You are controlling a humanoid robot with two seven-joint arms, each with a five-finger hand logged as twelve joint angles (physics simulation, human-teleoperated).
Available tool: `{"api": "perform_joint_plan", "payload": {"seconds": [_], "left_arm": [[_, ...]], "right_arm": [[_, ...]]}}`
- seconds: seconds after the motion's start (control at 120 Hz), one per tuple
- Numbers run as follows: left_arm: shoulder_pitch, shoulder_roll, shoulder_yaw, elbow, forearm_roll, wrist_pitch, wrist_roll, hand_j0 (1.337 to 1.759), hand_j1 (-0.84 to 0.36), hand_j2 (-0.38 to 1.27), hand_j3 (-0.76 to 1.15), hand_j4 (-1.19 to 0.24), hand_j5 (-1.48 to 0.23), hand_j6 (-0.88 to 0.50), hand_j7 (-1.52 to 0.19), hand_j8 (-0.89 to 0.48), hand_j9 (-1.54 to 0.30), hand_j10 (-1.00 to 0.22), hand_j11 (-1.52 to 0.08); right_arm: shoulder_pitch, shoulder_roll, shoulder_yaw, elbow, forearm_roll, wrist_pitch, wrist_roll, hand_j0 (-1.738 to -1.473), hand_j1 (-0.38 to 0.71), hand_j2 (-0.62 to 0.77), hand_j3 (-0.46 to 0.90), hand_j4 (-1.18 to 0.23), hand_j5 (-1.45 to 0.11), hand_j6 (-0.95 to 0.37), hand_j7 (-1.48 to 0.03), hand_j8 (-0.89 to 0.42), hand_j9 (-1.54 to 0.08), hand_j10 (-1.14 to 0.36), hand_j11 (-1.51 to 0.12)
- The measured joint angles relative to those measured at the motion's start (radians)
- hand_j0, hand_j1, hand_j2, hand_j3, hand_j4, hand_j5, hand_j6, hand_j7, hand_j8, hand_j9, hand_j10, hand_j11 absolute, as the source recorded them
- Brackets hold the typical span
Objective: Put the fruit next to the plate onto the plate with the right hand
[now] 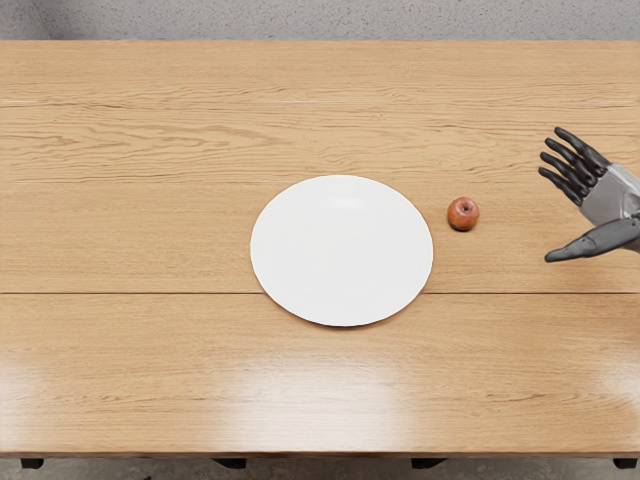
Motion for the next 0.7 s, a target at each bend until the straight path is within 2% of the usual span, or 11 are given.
{"api": "perform_joint_plan", "payload": {"seconds": [0.167,0.3,0.35,0.458,0.575,0.7], "left_arm": [[0.0,0.0,0.0,0.0,0.0,0.0,0.0,1.658,0.34,0.0,0.0,-0.01,-0.01,-0.01,-0.01,-0.01,-0.01,-0.01,-0.01],[0.0,0.0,0.0,0.0,0.0,0.0,0.0,1.658,0.34,0.0,0.0,-0.01,-0.01,-0.01,-0.01,-0.01,-0.01,-0.01,-0.01],[0.0,0.0,0.0,-0.001,0.0,0.0,0.0,1.658,0.34,0.0,0.0,-0.01,-0.01,-0.01,-0.01,-0.01,-0.01,-0.01,-0.01],[0.0,0.0,0.001,0.0,0.0,0.0,0.0,1.658,0.34,0.0,0.0,-0.01,-0.01,-0.01,-0.01,-0.01,-0.01,-0.01,-0.01],[-0.002,0.0,0.002,0.0,0.0,0.0,0.0,1.658,0.34,0.0,0.0,-0.01,-0.01,-0.01,-0.01,-0.01,-0.01,-0.01,-0.01],[-0.007,0.0,0.001,0.0,0.0,0.0,0.0,1.658,0.34,0.0,0.0,-0.01,-0.01,-0.01,-0.01,-0.01,-0.01,-0.01,-0.01]], "right_arm": [[0.031,0.0,-0.042,0.0,0.002,0.001,0.0,-1.658,-0.35,0.0,0.0,0.0,0.0,0.0,0.0,0.0,0.0,0.0,0.0],[0.197,-0.006,-0.232,0.005,0.003,0.001,0.0,-1.658,-0.35,0.0,0.0,0.0,0.0,0.0,0.0,0.0,0.0,0.0,0.0],[0.285,-0.011,-0.343,0.002,0.004,0.0,0.0,-1.658,-0.35,0.0,0.0,0.0,0.0,0.0,0.0,0.0,0.0,0.0,0.0],[0.421,-0.012,-0.53,-0.037,0.004,-0.005,0.0,-1.658,-0.35,0.0,0.0,0.0,0.0,0.0,0.0,0.0,0.0,0.0,0.0],[0.521,-0.016,-0.603,-0.093,0.012,-0.036,0.0,-1.658,-0.35,0.0,0.0,0.0,0.0,0.0,0.0,0.0,0.0,0.0,0.0],[0.601,-0.014,-0.637,-0.115,0.021,-0.072,0.0,-1.658,-0.35,0.0,0.0,0.0,0.0,0.0,0.0,0.0,0.0,0.0,0.0]]}}
